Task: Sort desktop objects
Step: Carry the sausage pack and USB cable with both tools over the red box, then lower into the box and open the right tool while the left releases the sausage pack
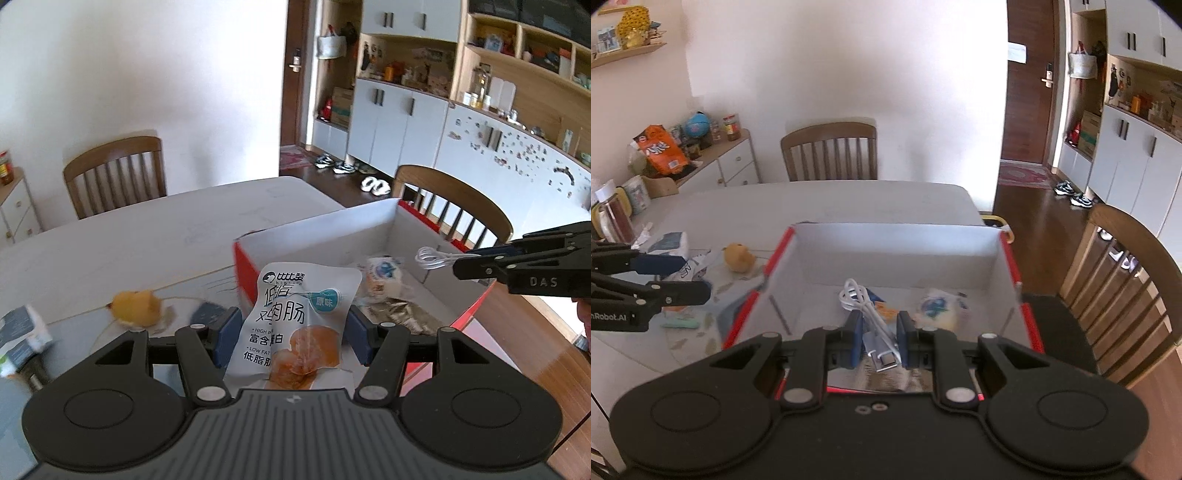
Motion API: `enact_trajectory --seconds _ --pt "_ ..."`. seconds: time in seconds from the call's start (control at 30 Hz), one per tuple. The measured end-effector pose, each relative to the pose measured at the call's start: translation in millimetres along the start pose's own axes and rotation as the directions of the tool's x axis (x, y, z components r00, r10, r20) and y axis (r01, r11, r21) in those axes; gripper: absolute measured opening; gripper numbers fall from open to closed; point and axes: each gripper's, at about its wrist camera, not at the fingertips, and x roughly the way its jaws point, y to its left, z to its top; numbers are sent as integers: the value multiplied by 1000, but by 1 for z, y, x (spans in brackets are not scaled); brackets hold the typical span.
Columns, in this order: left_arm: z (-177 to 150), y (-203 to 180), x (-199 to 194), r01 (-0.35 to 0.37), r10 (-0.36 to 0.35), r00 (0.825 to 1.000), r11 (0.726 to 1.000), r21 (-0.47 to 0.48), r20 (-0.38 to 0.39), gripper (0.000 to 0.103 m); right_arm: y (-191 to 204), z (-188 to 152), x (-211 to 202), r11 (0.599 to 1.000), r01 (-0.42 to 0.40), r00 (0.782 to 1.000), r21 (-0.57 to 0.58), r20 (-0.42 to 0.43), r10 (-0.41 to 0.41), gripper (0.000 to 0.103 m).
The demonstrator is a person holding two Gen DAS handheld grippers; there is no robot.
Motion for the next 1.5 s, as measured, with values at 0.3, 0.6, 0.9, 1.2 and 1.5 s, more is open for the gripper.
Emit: enact_trajectory --seconds 0.3,0.6,0.9,1.2,1.5 --pt "22 -32 41 43 -40 998 996 76 -42 60 -26 -2 14 1000 19 1000 3 -18 -19 18" --pt "39 -39 91 35 -24 994 994 100 -110 60 -40 -3 35 1000 18 998 -2 -54 -18 18" --pt "47 -41 141 33 3 981 982 184 -195 60 -46 -3 55 999 11 996 -44 -85 -14 19" --pt "57 -43 178 68 -9 957 979 193 -291 60 -37 -3 68 994 -28 992 -107 -122 15 18" --pt "65 -56 208 92 2 926 969 229 -378 60 -24 -5 77 983 -90 983 -161 -176 61 18"
